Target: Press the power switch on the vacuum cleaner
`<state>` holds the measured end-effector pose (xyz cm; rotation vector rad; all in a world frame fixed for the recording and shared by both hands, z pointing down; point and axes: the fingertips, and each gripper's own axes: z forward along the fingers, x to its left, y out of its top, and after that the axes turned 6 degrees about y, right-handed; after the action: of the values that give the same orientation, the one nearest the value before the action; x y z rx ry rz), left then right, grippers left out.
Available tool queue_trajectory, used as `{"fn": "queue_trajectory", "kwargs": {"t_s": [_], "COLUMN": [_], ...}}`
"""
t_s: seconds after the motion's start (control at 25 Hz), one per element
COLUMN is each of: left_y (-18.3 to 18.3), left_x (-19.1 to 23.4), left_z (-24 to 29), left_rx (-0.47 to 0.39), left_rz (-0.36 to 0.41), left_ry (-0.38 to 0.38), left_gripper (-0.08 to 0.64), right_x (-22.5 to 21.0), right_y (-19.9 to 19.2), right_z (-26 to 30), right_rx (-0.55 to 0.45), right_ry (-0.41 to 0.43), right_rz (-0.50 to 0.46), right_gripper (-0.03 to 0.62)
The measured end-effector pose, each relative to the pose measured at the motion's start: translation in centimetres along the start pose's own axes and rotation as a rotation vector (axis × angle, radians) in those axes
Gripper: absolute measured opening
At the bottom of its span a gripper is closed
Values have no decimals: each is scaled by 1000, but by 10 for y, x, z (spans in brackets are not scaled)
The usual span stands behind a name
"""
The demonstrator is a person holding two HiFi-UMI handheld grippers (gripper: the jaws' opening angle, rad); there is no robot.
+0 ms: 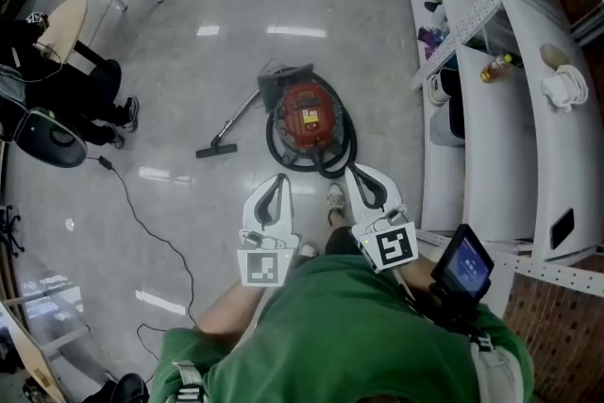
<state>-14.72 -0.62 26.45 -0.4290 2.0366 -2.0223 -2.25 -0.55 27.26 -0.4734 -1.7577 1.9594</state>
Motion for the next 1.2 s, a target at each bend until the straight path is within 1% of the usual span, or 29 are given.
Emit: {"fn": "queue_trajectory", "kwargs": {"t_s": [0.2, 0.32, 0.44, 0.68, 0.96, 1.08, 1.2], "left_y": [2, 1, 2, 15, 31, 32, 28], "left_x": [-3, -10, -17, -40, -84, -100, -111], "left_z": [-46, -65, -78, -87, -91, -95, -99], "left_rx": [7, 14, 8, -2, -31, -23, -2], "left_rz": [-16, -33, -25, -26, -3, 0, 7], "left_ry": [-14, -22, -9, 25, 13, 12, 5], "left_gripper": [8, 8, 8, 6, 6, 6, 6], "right_x": [41, 54, 60, 55, 40, 38, 35], "right_y": [5, 4, 4, 9, 14, 14, 11], "right_z": [-34, -53, -70, -98, -132, -141, -150], "right_rx": [16, 16, 16, 3, -12, -23, -19], "right_ry": [-8, -11, -5, 11, 19, 24, 12], "right_rz": [24, 19, 19, 19, 30, 33, 41], "right_gripper": [-3, -3, -3, -3, -3, -3, -3]}}
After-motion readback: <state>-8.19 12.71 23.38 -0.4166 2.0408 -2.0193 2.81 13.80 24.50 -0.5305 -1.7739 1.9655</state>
